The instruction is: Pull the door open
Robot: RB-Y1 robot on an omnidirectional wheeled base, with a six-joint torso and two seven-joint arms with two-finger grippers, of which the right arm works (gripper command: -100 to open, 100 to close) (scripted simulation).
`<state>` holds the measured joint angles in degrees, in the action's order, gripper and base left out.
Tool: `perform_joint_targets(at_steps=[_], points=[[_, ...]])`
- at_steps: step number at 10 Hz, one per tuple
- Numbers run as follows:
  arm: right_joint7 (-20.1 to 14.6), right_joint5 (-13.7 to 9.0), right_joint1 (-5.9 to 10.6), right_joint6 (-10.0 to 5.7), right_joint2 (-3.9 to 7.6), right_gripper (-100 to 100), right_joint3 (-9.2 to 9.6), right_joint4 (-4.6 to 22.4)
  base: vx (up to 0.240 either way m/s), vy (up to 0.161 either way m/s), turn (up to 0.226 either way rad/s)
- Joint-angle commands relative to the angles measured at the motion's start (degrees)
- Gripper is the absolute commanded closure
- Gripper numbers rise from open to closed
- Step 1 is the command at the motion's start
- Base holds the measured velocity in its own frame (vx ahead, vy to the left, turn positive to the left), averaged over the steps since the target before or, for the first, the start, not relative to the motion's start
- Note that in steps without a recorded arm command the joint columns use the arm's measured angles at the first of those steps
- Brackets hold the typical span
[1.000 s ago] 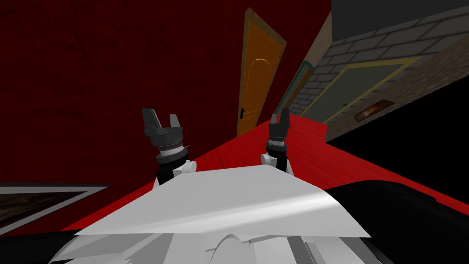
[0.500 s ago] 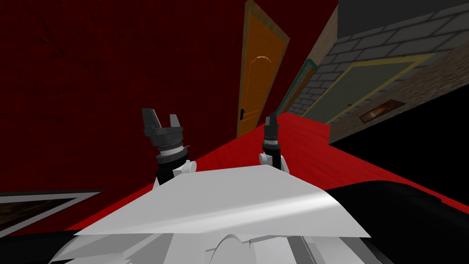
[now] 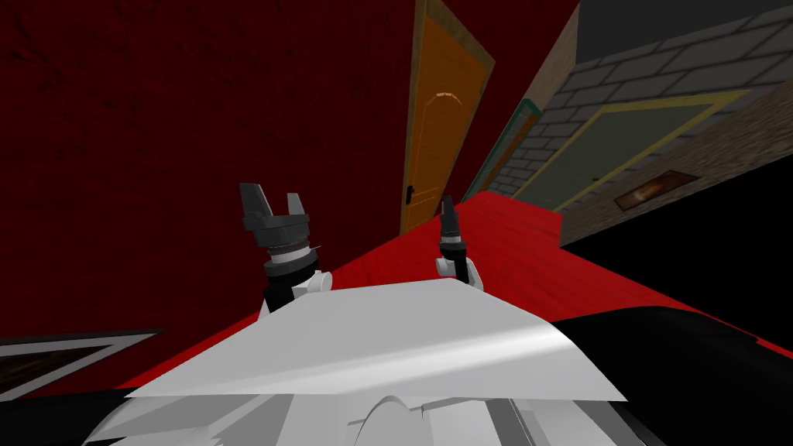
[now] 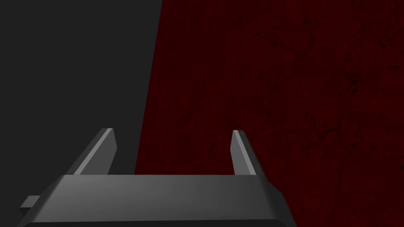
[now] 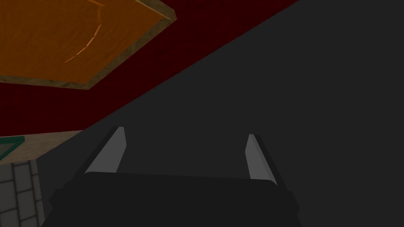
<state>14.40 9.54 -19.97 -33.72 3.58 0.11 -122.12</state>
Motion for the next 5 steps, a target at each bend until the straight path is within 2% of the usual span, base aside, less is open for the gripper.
perform_joint_targets(at_steps=[1, 5], points=[[0.9, 0.6, 1.46, -0.31, 0.56, -100, 0.06, 2.6, 0.094, -0.039, 0.011], [2.8, 2.1, 3.89, -0.77, 2.05, -100, 0.35, 7.7, 0.089, -0.04, 0.012]])
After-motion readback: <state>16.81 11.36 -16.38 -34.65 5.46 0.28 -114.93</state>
